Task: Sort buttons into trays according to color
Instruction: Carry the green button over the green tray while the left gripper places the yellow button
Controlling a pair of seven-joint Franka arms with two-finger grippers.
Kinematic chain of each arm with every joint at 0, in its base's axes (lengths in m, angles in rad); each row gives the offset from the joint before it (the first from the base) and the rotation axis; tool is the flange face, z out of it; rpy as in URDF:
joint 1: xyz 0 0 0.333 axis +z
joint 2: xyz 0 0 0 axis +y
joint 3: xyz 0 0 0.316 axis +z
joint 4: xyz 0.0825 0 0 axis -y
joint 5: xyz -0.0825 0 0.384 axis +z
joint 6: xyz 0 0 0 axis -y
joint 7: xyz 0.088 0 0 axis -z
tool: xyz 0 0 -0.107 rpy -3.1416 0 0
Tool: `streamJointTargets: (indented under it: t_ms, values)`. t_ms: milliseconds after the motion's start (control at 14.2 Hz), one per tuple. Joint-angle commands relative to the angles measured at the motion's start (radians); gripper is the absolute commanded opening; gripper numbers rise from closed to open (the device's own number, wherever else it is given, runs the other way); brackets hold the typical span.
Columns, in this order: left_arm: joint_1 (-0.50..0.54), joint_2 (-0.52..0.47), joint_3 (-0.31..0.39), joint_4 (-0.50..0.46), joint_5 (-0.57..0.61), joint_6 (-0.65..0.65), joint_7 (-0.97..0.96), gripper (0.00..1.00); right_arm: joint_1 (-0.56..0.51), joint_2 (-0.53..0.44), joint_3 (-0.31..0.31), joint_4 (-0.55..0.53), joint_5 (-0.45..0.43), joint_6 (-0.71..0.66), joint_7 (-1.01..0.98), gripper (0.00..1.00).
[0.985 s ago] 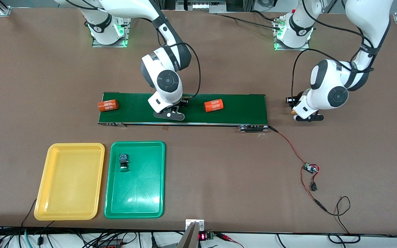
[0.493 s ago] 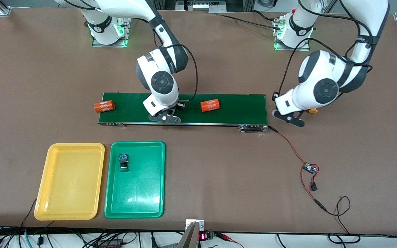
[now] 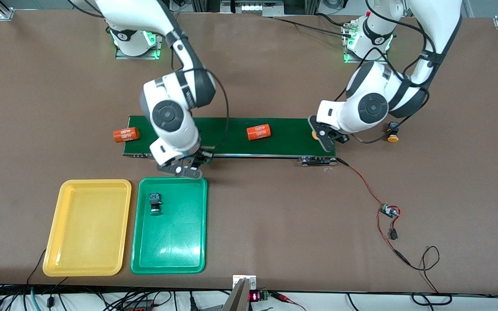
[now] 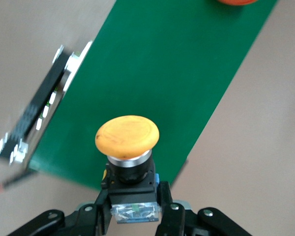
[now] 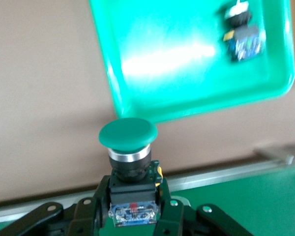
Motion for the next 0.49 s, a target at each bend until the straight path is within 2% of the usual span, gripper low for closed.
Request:
streamJointTargets:
  t_ms: [0,282,352,422]
  values:
    - [-0.021,0.023,-0.018,0.002,-0.007,0.075,0.167,0.17,-0.076,0.097,0.010,0.139,-0.006,-0.009,-0.099,0.21]
    - [-0.052,0.040,-0.025,-0.021,0.130,0.121,0.261,0.19,-0.126,0.165,0.010,0.178,-0.004,0.026,-0.199,0.21]
    - [-0.055,0.049,-0.025,-0.021,0.160,0.122,0.260,0.28,-0.127,0.183,0.010,0.178,-0.004,0.055,-0.204,0.21]
    - [-0.061,0.053,-0.025,-0.021,0.163,0.122,0.258,0.66,-0.132,0.205,0.010,0.178,-0.004,0.101,-0.220,0.21]
